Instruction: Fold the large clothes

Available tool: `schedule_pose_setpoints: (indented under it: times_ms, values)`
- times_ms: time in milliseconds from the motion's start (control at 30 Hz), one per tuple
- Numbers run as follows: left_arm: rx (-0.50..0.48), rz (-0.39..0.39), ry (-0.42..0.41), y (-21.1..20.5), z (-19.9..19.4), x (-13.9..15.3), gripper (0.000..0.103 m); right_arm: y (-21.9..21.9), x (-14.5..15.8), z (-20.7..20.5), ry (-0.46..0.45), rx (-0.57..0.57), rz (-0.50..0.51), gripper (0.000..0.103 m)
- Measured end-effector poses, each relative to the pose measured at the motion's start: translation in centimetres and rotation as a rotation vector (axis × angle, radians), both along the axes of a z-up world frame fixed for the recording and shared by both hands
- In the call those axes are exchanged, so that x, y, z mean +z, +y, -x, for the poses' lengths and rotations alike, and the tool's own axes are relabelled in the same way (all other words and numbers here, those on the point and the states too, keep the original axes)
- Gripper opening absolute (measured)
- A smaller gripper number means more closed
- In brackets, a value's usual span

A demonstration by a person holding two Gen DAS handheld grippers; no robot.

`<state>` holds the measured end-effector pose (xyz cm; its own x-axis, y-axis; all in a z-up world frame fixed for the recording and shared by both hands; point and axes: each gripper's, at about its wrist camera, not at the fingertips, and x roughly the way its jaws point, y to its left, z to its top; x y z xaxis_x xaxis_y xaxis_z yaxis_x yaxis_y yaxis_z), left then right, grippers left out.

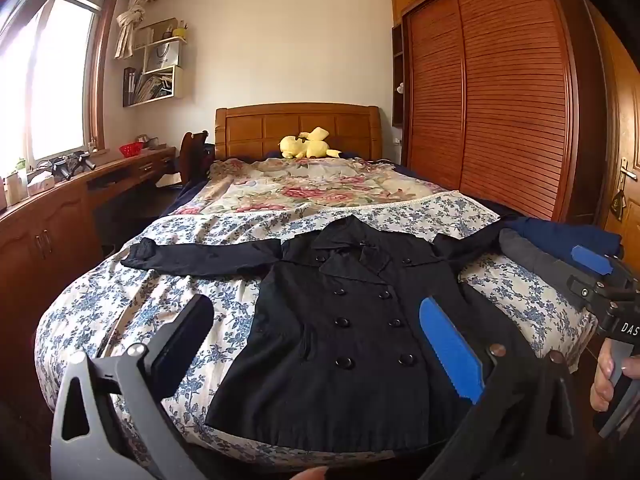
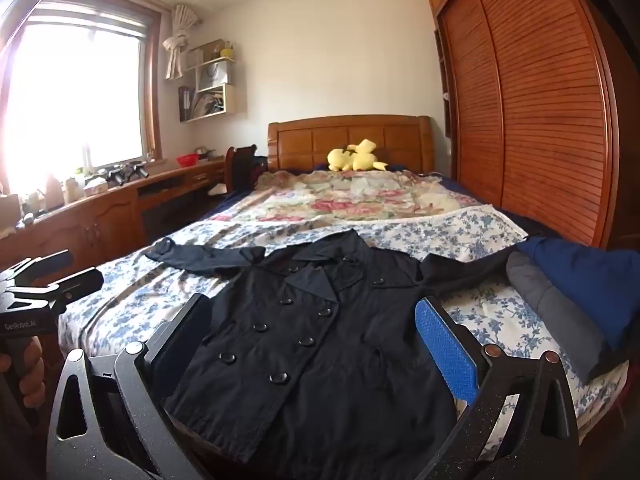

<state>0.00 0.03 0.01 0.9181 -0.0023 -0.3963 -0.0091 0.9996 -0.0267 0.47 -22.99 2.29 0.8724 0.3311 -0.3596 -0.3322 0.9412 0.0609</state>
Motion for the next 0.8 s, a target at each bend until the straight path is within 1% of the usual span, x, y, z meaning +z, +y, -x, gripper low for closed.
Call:
schedule_pose_setpoints:
  times_ms: [233,267,300,333,433,500,800]
  values:
    - [-0.001,0.002,0.0,-0.17,-0.23,0.03,0.103,-0.19,-0.52,-0.36,-0.004,-0.003,0.013,0.103]
    - [-0.001,0.001,-0.001,-0.2,-0.27,0.05,0.103,0.2,-0.01,0.22,-0.013,0.001,0.015,0.103]
    - [-0.001,0.0,-0.003,-0.24,-0.29,0.09,0.103,0.17,0.0,0.21,-0.013,0.001,0.013,0.103]
    - [0.003,-0.001,-0.008,-0.31,0.51,0.09,0.103,0.29,0.05,0.24,-0.014,0.001,0.012,0.103]
    - [0.005,-0.001,-0.01,-0.42,0.56,0.13,0.103,0.79,0.18,0.34,-0.014,0.0,0.013,0.103]
    - [0.006,0.0,-0.012,-0.28,0.61,0.09,0.103,0.15,-0.06,0.27,-0.013,0.003,0.007,0.103]
    - [0.008,-0.003,-0.015,-0.28,0.68,0.23,0.103,0.29,-0.03,0.29,-0.012,0.002,0.004,0.103]
